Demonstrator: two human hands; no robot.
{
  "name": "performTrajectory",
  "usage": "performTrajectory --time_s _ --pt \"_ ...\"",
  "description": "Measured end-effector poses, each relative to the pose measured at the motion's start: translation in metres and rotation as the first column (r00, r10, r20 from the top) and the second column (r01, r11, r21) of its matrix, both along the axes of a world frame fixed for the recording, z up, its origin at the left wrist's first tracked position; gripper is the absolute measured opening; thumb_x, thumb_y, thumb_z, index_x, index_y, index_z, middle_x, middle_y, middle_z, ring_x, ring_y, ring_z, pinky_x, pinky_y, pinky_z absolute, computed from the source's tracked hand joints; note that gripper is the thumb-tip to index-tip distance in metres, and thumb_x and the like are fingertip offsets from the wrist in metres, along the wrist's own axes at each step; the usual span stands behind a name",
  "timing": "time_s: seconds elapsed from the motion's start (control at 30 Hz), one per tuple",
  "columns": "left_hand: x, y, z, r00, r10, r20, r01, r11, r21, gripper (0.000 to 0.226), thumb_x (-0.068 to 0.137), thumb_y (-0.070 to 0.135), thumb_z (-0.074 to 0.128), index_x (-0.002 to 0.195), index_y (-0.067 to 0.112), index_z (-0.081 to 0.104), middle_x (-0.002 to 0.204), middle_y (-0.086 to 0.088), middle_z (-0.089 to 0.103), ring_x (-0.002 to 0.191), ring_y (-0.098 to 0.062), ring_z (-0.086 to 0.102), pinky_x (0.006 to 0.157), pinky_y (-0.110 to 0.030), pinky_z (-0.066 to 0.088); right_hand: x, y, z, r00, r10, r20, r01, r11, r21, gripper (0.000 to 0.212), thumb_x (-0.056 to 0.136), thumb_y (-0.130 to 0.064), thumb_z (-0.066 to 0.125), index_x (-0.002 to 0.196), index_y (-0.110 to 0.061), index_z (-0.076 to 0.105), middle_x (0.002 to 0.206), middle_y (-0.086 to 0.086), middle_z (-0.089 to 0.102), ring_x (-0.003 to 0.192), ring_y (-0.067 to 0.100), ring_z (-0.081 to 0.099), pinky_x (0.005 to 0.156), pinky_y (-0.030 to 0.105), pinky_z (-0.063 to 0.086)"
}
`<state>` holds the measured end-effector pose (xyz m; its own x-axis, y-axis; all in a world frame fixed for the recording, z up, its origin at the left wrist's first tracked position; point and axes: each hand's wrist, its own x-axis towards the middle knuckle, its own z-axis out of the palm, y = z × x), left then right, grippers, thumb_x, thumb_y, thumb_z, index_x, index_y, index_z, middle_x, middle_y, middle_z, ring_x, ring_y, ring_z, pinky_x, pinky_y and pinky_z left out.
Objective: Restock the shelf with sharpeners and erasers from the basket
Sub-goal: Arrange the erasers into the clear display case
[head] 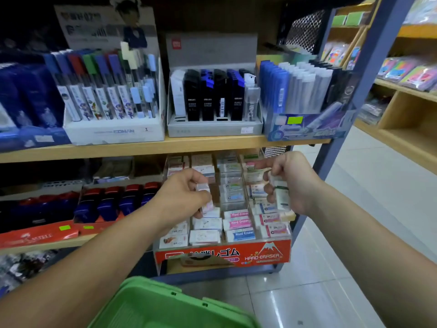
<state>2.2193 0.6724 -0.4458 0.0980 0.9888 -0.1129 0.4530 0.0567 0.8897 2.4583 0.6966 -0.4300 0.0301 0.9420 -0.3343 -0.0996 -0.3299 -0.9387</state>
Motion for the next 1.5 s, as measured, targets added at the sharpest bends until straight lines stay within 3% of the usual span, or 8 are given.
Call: performTrajectory --time_s 0.13,0.23,0.47,0.57,0.87,1.17,1.37,1.5 --pt "0.012 0.015 -0.005 0.987 0.088 0.134 -0.086 0.996 -0.024 0.021 0.092 0.007 0.07 0.109 0.02 0.066 0.113 -0.015 0.067 0.094 -0.03 0.074 0.076 -0.04 0.065 -0.004 0.005 -0.005 0.992 0.127 0.009 -0.127 0.992 -0.006 0.055 0.059 0.018 0.039 0.107 0.002 0.063 0.11 0.02 0.07 0.094 0.034 0.073 0.083 0.049 0.061" --pt "0.023 0.036 -0.008 0.984 0.14 0.113 -0.146 0.988 0.052 0.016 0.088 0.011 0.075 0.102 0.018 0.07 0.101 -0.012 0.073 0.09 -0.022 0.071 0.08 -0.039 0.061 -0.002 0.011 -0.01 0.985 0.154 0.074 -0.157 0.987 0.032 0.073 0.069 0.029 0.036 0.121 -0.012 0.069 0.138 0.026 0.06 0.129 0.042 0.059 0.117 0.058 0.041" --pt "0.045 0.087 -0.03 0.983 0.162 0.083 -0.169 0.982 0.088 0.02 0.09 0.001 0.071 0.087 0.021 0.067 0.101 -0.001 0.074 0.082 -0.008 0.063 0.08 -0.02 0.055 0.016 0.015 -0.024 0.996 -0.044 -0.082 0.05 0.996 0.068 0.053 0.084 0.026 0.062 0.125 -0.007 0.067 0.118 0.017 0.072 0.105 0.033 0.071 0.095 0.042 0.06" --pt "0.042 0.094 -0.047 0.979 0.152 -0.135 -0.121 0.969 0.213 0.025 0.089 0.012 0.076 0.079 0.032 0.065 0.089 0.008 0.071 0.083 -0.009 0.064 0.084 -0.025 0.054 0.018 0.014 -0.028 0.992 -0.071 -0.101 0.078 0.995 0.06 0.052 0.083 0.025 0.065 0.122 -0.009 0.069 0.119 0.014 0.071 0.104 0.03 0.071 0.07 0.028 0.061" --pt "0.046 0.099 -0.046 0.941 0.072 -0.329 0.019 0.964 0.264 0.019 0.086 0.014 0.077 0.08 0.032 0.071 0.085 0.014 0.07 0.088 -0.015 0.069 0.08 -0.024 0.055 0.014 0.018 -0.034 0.986 -0.127 -0.11 0.134 0.989 0.06 0.049 0.077 0.024 0.073 0.115 -0.007 0.07 0.102 0.014 0.08 0.084 0.028 0.078 0.06 0.033 0.061" --pt "0.045 0.008 -0.012 0.996 -0.089 -0.003 0.089 0.992 0.092 0.027 0.087 0.02 0.082 0.111 0.024 0.07 0.097 -0.007 0.072 0.064 0.004 0.061 0.059 -0.012 0.05 -0.012 0.007 -0.034 0.996 0.058 -0.064 -0.051 0.992 0.113 0.048 0.076 0.013 0.081 0.118 -0.007 0.069 0.108 0.015 0.079 0.105 0.037 0.075 0.098 0.057 0.058" --pt "0.006 -0.019 -0.009 0.989 0.024 0.147 -0.034 0.997 0.067 0.024 0.086 0.001 0.079 0.089 0.024 0.079 0.09 0.003 0.076 0.072 -0.012 0.073 0.058 -0.026 0.06 -0.013 -0.004 -0.021 0.964 0.253 -0.082 -0.246 0.965 0.087 0.025 0.099 -0.012 0.067 0.124 -0.009 0.064 0.111 0.013 0.079 0.094 0.035 0.078 0.068 0.044 0.067" --pt "-0.009 -0.019 -0.015 0.977 0.025 0.212 -0.033 0.999 0.031 0.03 0.088 -0.004 0.073 0.09 0.025 0.083 0.109 0.011 0.075 0.105 -0.014 0.071 0.093 -0.042 0.06 -0.019 -0.004 -0.02 0.948 0.28 -0.149 -0.274 0.96 0.062 0.025 0.106 -0.013 0.057 0.13 -0.008 0.063 0.109 0.023 0.076 0.088 0.037 0.077 0.069 0.041 0.065"
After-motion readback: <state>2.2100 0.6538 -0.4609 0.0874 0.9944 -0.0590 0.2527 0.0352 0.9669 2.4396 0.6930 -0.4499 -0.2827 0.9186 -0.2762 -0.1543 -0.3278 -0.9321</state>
